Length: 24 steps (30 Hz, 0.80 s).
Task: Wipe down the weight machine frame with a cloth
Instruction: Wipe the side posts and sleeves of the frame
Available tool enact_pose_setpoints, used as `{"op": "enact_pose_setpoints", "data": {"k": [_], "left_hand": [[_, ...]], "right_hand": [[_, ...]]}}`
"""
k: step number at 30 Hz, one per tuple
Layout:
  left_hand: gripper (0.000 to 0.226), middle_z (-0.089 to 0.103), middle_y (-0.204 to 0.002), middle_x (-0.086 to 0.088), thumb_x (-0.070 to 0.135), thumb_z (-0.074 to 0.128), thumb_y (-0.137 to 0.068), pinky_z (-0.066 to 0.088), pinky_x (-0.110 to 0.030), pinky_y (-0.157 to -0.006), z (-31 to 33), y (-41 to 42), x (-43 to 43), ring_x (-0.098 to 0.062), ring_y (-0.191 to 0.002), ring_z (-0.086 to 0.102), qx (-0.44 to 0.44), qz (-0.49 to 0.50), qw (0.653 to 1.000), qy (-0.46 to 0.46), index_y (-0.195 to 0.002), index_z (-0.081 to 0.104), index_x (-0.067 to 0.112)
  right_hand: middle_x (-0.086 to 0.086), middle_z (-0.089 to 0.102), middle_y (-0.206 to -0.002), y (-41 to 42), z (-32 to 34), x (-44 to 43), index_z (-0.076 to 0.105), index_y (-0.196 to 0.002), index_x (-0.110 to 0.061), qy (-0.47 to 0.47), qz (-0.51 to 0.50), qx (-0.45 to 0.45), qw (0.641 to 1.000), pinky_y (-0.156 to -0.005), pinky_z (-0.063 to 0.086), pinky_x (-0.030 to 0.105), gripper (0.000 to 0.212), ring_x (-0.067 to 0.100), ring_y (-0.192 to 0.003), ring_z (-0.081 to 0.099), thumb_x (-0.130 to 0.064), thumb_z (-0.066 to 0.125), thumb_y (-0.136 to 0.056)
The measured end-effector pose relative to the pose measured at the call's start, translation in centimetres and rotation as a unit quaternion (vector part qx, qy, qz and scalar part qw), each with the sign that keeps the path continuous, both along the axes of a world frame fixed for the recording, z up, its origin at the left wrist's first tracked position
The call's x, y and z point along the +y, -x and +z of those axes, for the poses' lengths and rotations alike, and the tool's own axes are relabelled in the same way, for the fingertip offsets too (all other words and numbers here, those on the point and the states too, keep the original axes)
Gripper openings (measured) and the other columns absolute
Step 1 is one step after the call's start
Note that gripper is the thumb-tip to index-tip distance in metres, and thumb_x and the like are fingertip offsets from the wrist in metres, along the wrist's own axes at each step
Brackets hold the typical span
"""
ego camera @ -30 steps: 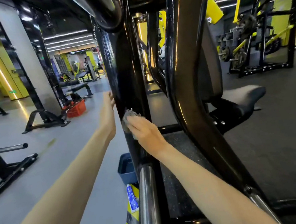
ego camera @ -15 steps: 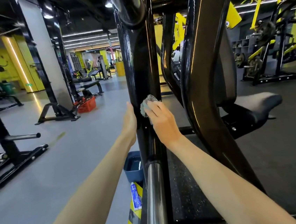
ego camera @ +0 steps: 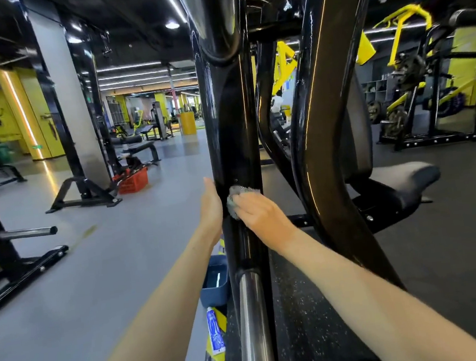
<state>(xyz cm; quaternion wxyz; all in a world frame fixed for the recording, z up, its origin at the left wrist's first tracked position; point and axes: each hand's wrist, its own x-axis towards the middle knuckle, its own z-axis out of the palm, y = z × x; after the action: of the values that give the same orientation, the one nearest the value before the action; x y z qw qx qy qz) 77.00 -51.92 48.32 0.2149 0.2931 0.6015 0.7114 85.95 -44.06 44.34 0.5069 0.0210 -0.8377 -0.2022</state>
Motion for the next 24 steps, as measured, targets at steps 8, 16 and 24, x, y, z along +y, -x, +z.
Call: {"op": "enact_pose_setpoints", "data": {"k": [8, 16, 24], "left_hand": [[0.068, 0.062, -0.12, -0.006, 0.053, 0.01, -0.101, 0.044, -0.033, -0.1, 0.5, -0.4, -0.4, -0.017, -0.11, 0.058, -0.001, -0.013, 1.0, 0.006, -0.129, 0.056, 0.01], [0.068, 0.06, -0.124, -0.006, 0.052, 0.011, -0.102, 0.043, -0.03, -0.1, 0.4, -0.6, -0.3, -0.017, -0.113, 0.056, 0.006, -0.014, 1.0, 0.003, -0.133, 0.053, 0.009], [0.058, 0.064, -0.095, 0.007, 0.048, 0.012, -0.103, 0.046, -0.011, -0.063, 0.1, -0.6, -0.1, 0.002, -0.083, 0.059, 0.012, -0.007, 1.0, -0.013, -0.123, 0.058, 0.018]], "right_hand": [[0.017, 0.067, -0.099, -0.5, -2.6, -0.5, 0.068, -0.103, 0.008, 0.043, -0.01, -0.029, 0.999, -0.086, 0.053, 0.036, 0.025, 0.029, -0.091, 0.065, 0.007, 0.067, -0.078], [0.016, 0.068, -0.098, 0.0, 0.3, -0.6, 0.068, -0.105, 0.007, 0.076, -0.009, 0.049, 0.996, -0.087, 0.051, 0.031, 0.024, 0.028, -0.089, 0.064, 0.006, 0.06, -0.082], [0.017, 0.065, -0.106, 1.4, 6.7, -0.5, 0.068, -0.105, 0.003, 0.174, -0.023, 0.089, 0.981, -0.086, 0.052, 0.04, 0.032, 0.029, -0.102, 0.056, -0.009, 0.044, -0.086]]}}
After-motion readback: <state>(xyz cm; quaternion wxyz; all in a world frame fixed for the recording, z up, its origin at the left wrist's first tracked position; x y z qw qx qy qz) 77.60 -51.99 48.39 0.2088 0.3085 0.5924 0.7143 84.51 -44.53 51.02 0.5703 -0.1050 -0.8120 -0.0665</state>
